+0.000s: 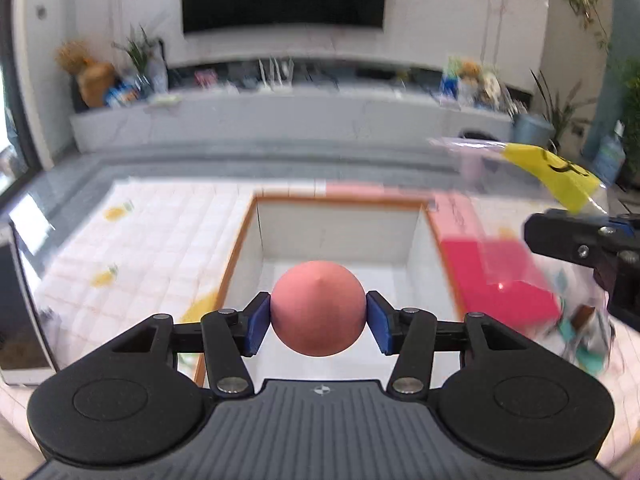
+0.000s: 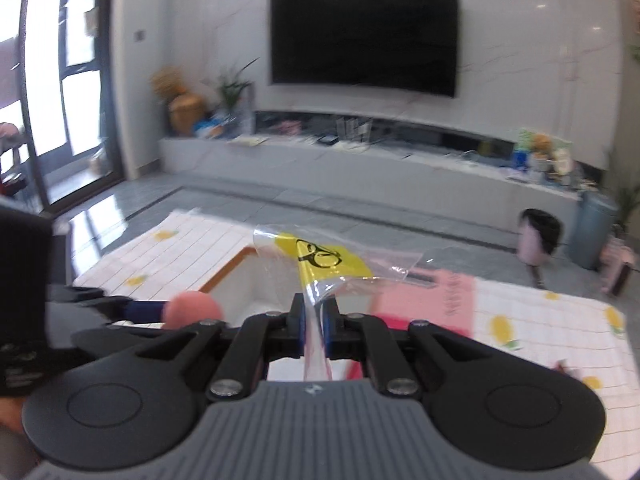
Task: Organize soft objects
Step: 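Carry the pink ball and bag with both tools over the orange box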
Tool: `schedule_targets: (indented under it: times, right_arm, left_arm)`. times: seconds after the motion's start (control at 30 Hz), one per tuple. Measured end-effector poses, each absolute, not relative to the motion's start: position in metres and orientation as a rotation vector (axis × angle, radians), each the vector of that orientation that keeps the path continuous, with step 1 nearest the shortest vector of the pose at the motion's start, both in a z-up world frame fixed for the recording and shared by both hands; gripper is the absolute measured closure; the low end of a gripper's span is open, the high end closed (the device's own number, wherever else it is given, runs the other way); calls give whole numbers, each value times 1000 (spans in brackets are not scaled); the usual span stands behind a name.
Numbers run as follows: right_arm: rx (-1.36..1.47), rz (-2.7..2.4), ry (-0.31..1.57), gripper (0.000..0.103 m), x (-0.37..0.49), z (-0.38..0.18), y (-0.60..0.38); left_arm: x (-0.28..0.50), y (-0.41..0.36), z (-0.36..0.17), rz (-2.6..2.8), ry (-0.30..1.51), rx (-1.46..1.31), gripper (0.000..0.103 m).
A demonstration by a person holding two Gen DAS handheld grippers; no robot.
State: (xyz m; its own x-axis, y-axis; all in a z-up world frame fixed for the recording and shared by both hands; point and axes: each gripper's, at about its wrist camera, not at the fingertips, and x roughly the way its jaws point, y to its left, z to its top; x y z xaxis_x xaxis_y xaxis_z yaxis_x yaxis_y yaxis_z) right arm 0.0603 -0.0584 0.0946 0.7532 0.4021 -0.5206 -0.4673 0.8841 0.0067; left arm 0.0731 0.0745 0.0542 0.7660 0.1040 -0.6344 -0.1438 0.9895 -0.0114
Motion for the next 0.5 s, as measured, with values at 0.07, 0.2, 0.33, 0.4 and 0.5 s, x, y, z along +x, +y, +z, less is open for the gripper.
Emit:
schedule_targets:
  times: [0.07, 0.2, 0.33, 0.4, 0.5]
  right_arm:
    - [-164, 523, 577, 97, 58, 76, -43]
    - [-217, 561, 662, 97, 70, 37, -25]
    - [-222, 577, 728, 97, 80, 10, -20]
    - [-230, 571, 748, 97, 89, 2, -20]
    - [-247, 568, 773, 97, 96, -7, -18]
  left_arm:
    - [74, 91, 40, 97, 732, -77, 44]
    - [84, 122, 5, 48, 825, -169, 44]
    - [94, 126, -16, 30, 893, -121, 44]
    - [97, 124, -25, 7, 933, -94, 44]
    - [95, 111, -33, 26, 949, 16, 44]
